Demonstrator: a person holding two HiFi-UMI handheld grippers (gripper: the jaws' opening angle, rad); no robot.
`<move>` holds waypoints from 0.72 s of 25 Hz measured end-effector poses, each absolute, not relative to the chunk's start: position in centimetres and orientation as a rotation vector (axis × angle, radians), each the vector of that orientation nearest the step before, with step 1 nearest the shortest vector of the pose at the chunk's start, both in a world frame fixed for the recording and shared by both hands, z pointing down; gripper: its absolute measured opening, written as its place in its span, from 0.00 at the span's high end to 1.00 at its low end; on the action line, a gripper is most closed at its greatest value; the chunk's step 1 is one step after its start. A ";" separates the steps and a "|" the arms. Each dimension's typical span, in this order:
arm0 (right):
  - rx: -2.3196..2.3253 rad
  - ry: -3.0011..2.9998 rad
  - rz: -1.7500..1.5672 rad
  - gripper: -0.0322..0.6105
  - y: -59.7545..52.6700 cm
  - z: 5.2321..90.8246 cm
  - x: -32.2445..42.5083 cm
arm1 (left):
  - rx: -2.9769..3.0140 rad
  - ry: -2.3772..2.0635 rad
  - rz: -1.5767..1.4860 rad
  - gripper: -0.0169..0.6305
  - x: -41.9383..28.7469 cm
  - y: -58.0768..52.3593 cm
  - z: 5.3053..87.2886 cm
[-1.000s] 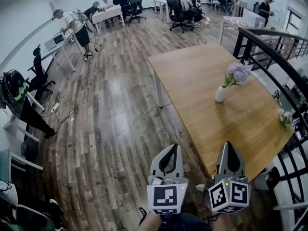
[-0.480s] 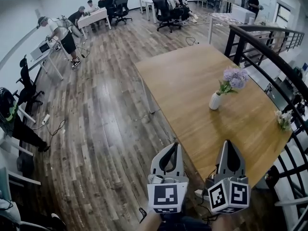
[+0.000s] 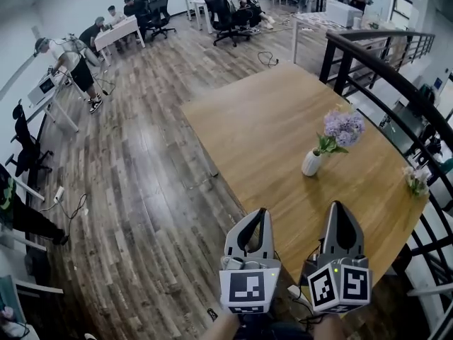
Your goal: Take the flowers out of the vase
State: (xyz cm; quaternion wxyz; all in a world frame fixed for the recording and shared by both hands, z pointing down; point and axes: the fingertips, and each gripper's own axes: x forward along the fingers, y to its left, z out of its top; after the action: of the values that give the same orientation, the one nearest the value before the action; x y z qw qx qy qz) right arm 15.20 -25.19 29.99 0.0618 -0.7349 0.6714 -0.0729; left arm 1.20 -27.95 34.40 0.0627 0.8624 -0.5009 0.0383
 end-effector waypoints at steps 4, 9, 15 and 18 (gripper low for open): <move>-2.257 1.988 -0.226 0.93 -27.5 29.7 15.8 | 2.628 -1.455 0.131 0.92 2.2 -30.4 34.5; -2.299 1.917 -0.232 0.93 -29.8 29.6 17.5 | 2.638 -1.393 0.146 0.92 3.6 -33.0 35.0; -2.335 1.841 -0.237 0.93 -32.6 29.5 19.4 | 2.646 -1.345 0.152 0.92 4.8 -35.8 35.5; -2.349 1.830 -0.247 0.93 -34.2 29.4 19.7 | 2.660 -1.327 0.133 0.92 5.4 -37.3 35.6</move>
State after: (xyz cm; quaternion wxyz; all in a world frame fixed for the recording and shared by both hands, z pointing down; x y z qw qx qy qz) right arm 19.71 -34.19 29.35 0.0769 -0.7838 0.6107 -0.0825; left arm 5.42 -37.32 35.61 0.0831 0.8909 -0.4443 0.0446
